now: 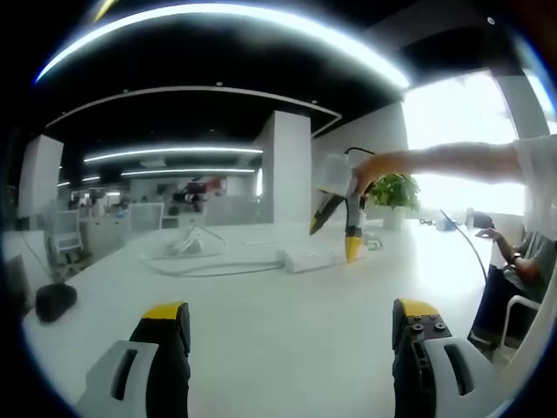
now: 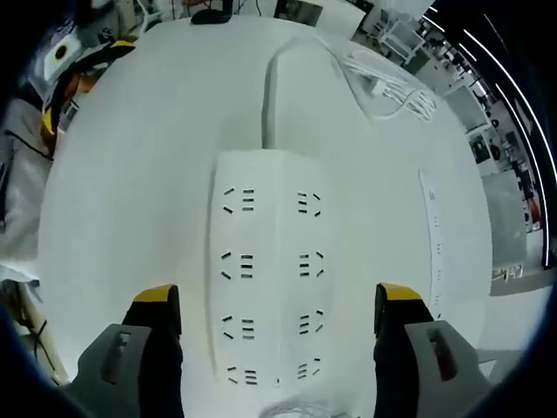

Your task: Straighten the power strip on the desk, plug the charger into it

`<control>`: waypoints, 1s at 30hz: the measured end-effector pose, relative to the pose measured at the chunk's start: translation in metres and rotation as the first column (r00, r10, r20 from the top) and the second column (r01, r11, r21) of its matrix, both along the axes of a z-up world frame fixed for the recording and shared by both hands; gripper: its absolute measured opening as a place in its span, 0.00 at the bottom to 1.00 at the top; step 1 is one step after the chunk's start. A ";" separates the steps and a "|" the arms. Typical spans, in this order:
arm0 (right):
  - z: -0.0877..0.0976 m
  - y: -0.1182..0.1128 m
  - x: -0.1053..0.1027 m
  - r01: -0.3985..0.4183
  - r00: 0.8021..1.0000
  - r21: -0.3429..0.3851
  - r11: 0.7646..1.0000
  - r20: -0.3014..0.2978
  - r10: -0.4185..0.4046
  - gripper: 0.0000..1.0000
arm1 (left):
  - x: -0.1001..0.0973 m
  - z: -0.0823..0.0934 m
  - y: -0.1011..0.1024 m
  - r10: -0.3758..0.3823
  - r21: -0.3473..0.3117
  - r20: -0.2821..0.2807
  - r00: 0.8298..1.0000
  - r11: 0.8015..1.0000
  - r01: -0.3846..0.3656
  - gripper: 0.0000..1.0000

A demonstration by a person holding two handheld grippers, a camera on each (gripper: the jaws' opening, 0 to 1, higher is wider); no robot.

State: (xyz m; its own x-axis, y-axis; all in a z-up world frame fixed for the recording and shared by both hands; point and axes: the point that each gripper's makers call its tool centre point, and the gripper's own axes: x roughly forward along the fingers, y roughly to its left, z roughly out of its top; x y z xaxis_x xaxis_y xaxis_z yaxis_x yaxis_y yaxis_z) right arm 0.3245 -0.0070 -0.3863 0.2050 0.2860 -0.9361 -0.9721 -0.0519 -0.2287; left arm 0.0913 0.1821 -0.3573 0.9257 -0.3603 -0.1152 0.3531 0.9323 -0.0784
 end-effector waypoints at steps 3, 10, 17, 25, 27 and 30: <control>0.003 -0.001 0.002 0.011 1.000 0.017 1.000 0.003 -0.011 0.91 | 0.000 0.000 -0.001 -0.003 -0.003 0.001 1.000 1.000 0.003 0.99; 0.012 0.000 -0.001 0.006 1.000 0.023 1.000 0.030 -0.007 0.91 | 0.000 0.002 0.001 0.002 -0.005 0.004 1.000 1.000 -0.002 0.99; 0.016 0.002 -0.002 0.004 0.999 0.028 1.000 0.045 -0.005 0.90 | 0.000 0.001 -0.001 -0.003 -0.001 0.001 1.000 1.000 0.003 0.99; 0.018 0.002 -0.009 0.013 0.999 0.050 0.999 0.040 -0.015 0.89 | 0.000 0.003 -0.001 -0.004 0.000 0.004 1.000 1.000 0.004 0.99; 0.020 0.001 -0.010 0.013 0.999 0.059 0.998 0.044 -0.016 0.89 | 0.000 0.003 -0.001 -0.003 -0.001 0.004 1.000 1.000 0.003 0.99; 0.023 0.000 -0.009 0.019 0.998 0.076 0.997 0.056 -0.023 0.89 | 0.000 0.003 0.000 -0.001 0.001 0.004 1.000 1.000 0.001 0.99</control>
